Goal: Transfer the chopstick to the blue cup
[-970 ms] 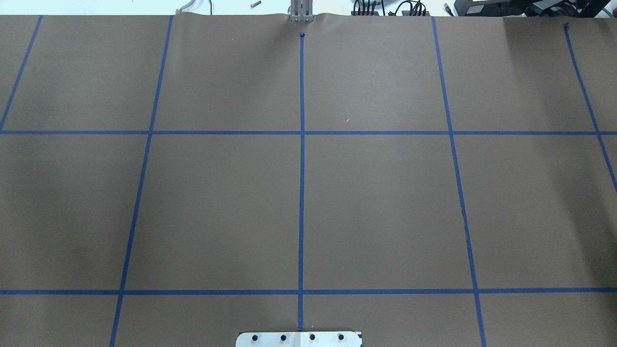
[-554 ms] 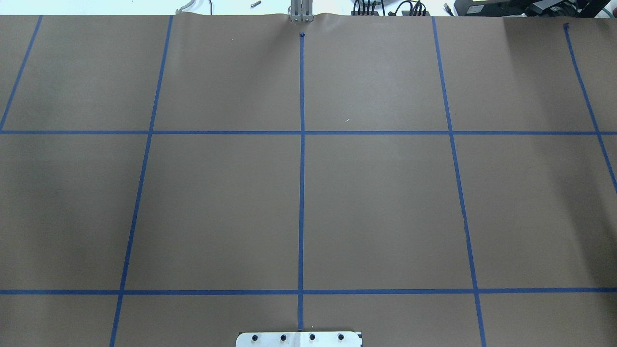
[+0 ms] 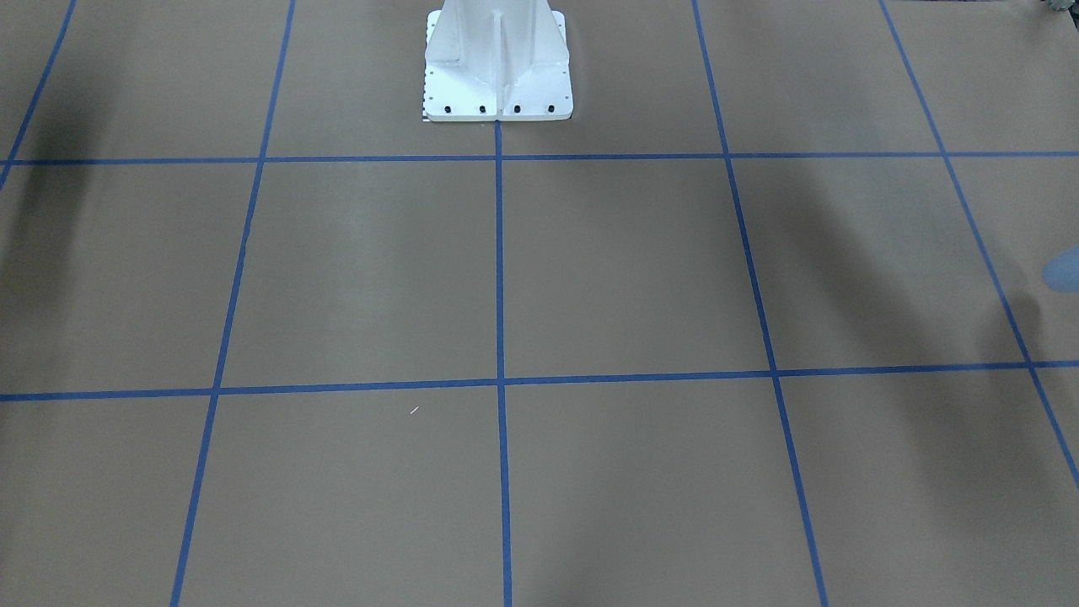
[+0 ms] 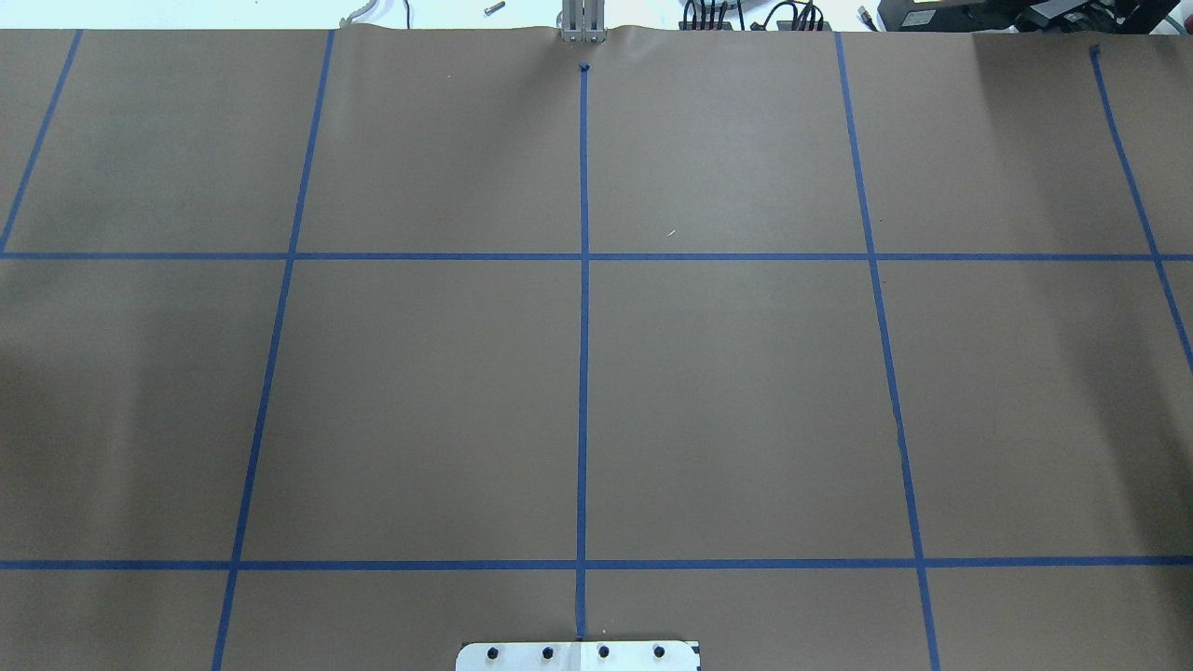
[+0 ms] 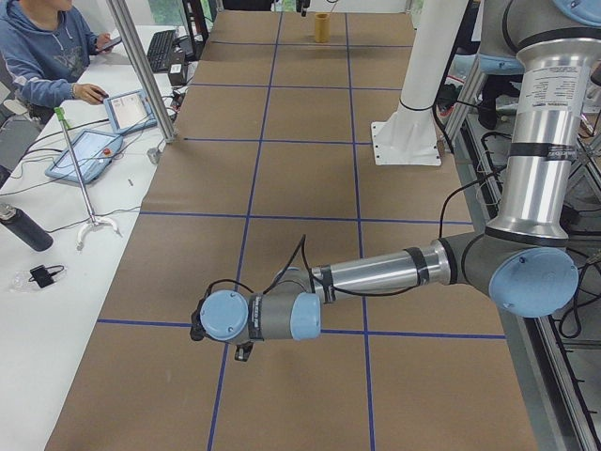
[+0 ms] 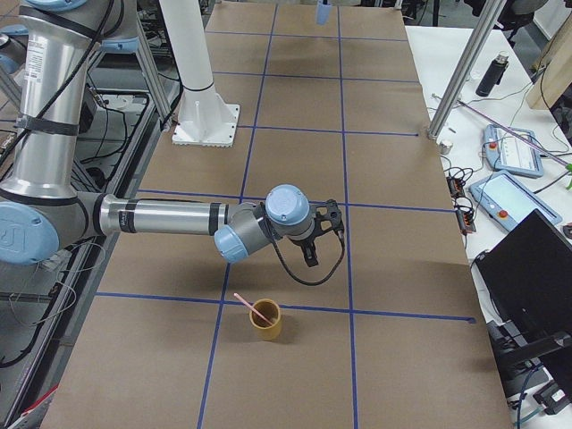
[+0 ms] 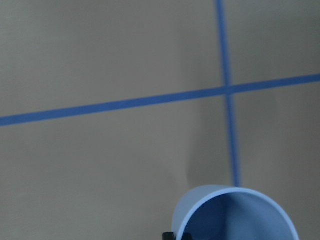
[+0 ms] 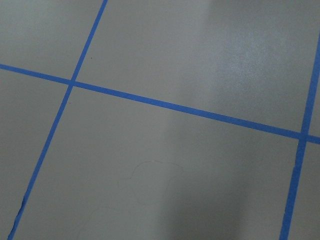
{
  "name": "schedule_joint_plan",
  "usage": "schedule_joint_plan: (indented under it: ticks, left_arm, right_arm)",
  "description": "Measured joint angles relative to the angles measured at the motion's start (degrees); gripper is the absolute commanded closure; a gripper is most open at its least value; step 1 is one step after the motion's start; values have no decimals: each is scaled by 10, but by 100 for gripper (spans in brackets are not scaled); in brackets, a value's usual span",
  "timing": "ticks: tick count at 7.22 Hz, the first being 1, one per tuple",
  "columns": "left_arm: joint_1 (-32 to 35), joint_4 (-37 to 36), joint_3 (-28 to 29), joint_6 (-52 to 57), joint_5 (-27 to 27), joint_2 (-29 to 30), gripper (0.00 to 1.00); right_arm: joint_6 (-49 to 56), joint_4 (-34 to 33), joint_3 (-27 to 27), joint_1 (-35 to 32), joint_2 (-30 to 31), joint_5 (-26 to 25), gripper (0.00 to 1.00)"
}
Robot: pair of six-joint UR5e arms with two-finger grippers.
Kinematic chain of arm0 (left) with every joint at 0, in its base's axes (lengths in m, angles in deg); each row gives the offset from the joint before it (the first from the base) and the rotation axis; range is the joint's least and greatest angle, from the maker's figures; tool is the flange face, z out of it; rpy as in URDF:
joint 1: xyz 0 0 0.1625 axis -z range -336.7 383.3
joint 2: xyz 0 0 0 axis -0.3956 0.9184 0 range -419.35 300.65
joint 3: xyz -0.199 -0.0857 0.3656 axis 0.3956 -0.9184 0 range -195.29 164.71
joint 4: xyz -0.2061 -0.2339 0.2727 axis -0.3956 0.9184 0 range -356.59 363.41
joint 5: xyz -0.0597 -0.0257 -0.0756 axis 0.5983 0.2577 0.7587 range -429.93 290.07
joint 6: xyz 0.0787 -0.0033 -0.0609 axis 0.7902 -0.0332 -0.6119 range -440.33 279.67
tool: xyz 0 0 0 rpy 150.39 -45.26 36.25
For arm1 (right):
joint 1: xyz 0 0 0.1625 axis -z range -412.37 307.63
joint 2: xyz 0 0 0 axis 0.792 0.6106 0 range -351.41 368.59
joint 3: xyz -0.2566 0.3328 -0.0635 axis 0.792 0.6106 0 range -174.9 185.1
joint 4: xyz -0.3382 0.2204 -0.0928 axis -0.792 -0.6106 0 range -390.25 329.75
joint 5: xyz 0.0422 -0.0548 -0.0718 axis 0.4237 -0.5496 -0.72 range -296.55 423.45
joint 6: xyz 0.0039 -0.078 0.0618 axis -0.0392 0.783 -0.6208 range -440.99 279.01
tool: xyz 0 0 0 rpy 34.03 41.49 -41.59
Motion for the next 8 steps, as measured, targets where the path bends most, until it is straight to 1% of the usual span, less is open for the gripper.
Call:
schedule_joint_plan:
  ticks: [1,2,3,4,5,6,7,8]
  left_arm:
    - [0,-53,-50,-12,12,13,100]
    - [-7,-84,-92,-50,16,29,100]
    - [-34,-95,-137,-126,17,47,100]
    - [-78,-100,-182,-221,15,73,100]
    - [-133,-101,-217,-330,1,112,100]
    - [-191,-101,-236,-434,-30,159,100]
    - [-255,-101,-242,-535,-74,211,100]
    - [-322,-101,-236,-621,-129,262,100]
  right_arm:
    - [-1,0,-1,1,0,0,0]
    - [-1,0,-1,2,-1,0,0]
    - [-1,0,-1,4,-1,0,0]
    - [-1,0,-1,6,-1,0,0]
    - [-1,0,-1,7,-4,-1,0]
    - [-2,-1,0,8,-10,-1,0]
    - [-6,-1,0,10,-14,-2,0]
    - [-19,-1,0,14,-19,-2,0]
